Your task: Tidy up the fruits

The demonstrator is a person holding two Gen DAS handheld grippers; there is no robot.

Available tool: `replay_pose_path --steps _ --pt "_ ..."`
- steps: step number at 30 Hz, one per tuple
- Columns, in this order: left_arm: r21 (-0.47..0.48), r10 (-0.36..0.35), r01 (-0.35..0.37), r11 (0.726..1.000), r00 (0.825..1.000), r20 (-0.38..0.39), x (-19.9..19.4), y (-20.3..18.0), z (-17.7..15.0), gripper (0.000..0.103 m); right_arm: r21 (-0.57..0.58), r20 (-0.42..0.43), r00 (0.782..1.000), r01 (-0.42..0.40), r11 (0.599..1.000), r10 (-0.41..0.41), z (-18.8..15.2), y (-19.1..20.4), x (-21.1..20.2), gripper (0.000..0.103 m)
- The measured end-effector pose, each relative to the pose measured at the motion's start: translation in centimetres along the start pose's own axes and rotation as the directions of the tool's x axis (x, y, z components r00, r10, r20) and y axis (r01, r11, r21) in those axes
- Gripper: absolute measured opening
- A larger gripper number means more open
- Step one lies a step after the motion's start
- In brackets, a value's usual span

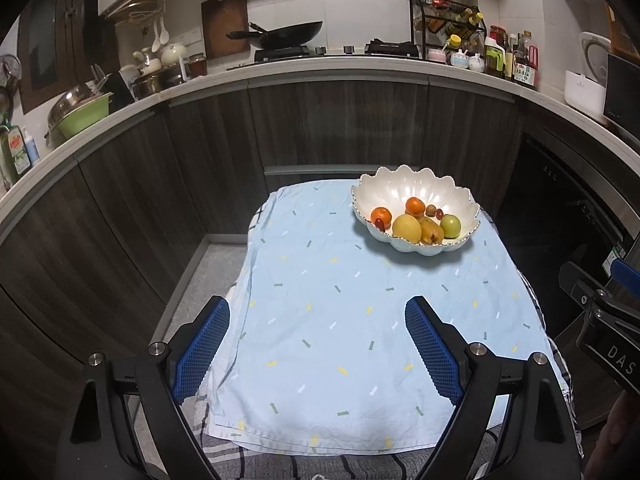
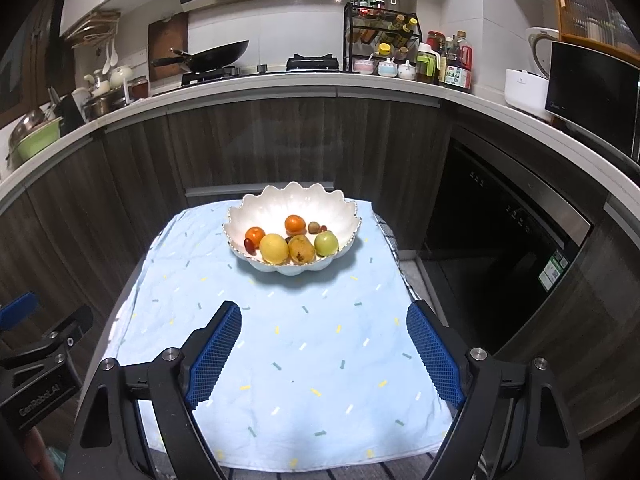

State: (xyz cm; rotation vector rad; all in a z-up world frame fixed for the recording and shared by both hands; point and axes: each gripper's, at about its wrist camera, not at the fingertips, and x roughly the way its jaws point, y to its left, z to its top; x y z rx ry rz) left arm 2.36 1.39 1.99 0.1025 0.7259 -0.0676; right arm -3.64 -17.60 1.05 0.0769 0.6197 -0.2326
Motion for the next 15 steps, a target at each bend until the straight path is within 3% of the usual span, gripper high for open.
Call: replay_pose_path --steps 15 --pt "0.001 -0.002 0.002 1.000 1.000 -0.008 0.23 -0.20 -0.08 0.090 0.004 0.003 1.000 -0.005 1.000 0.005 -0.09 0.06 -0.06 0.086"
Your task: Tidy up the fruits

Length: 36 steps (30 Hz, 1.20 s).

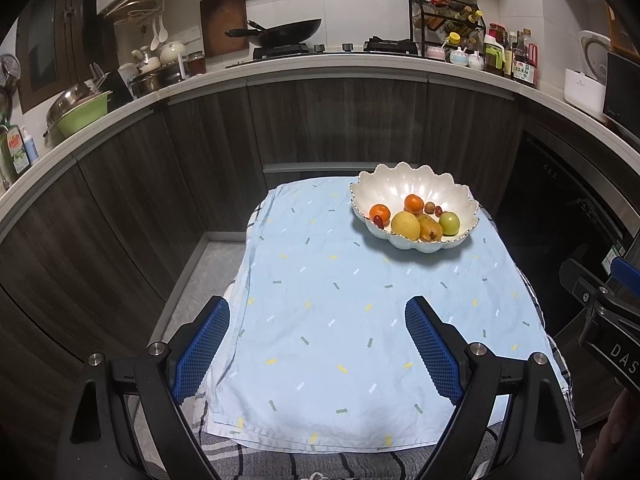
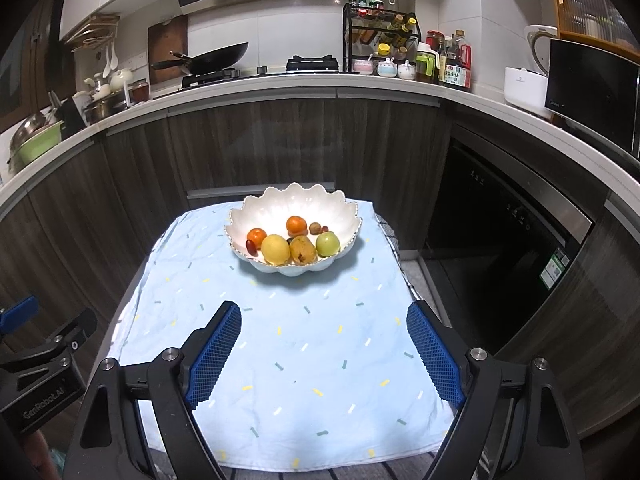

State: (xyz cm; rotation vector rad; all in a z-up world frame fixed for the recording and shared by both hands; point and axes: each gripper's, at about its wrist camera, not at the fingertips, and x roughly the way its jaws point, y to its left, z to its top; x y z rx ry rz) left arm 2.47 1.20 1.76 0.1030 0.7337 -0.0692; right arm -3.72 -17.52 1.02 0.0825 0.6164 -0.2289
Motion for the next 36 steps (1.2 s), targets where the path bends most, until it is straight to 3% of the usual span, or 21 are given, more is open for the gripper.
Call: replay_pose_path --steps 36 --pt "0.001 -0.007 0.007 1.000 1.000 -0.002 0.04 -0.25 -0.21 0.090 0.008 -0.010 1.000 -0.012 1.000 0.012 -0.31 0.25 -0.03 0.086"
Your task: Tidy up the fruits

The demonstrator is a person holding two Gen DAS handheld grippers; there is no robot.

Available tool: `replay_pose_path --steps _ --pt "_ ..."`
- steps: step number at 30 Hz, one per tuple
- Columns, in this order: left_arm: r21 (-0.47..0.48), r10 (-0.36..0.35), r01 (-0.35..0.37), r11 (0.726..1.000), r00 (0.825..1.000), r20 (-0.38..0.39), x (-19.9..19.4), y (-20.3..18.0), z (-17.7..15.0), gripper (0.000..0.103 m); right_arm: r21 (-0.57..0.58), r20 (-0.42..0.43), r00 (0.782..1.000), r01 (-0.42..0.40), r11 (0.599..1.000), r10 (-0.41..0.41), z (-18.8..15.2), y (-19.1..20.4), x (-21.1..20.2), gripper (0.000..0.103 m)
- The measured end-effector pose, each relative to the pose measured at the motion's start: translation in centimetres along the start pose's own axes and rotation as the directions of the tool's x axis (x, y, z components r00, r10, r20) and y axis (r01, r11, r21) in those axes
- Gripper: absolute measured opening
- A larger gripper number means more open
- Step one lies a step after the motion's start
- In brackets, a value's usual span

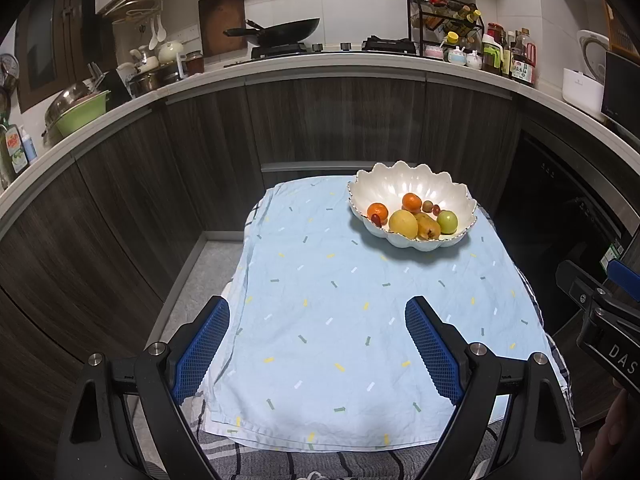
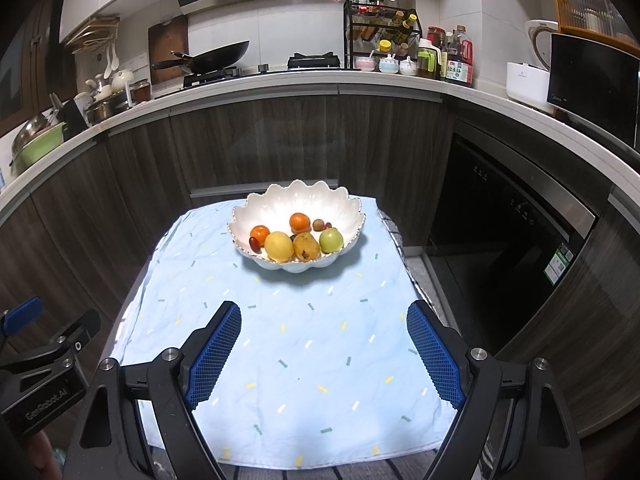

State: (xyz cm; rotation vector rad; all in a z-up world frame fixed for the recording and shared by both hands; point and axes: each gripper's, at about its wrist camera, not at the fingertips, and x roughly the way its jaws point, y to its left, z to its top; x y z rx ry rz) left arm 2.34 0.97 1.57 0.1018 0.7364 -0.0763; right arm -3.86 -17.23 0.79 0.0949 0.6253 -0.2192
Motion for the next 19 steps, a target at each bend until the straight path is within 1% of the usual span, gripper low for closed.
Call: replay_pose_path --steps 16,19 --pt "-0.007 -0.018 0.018 1.000 0.999 -0.030 1.1 0.2 -0.2 0.090 0.001 -0.023 1.000 -0.003 1.000 0.003 -0.2 -0.2 0.9 0.086" --pt "-0.004 -0.020 0.020 1.000 0.999 -0.045 1.6 0.2 -0.3 0.094 0.001 -0.031 1.000 -0.001 1.000 0.001 -0.3 -0.2 1.2 0.086"
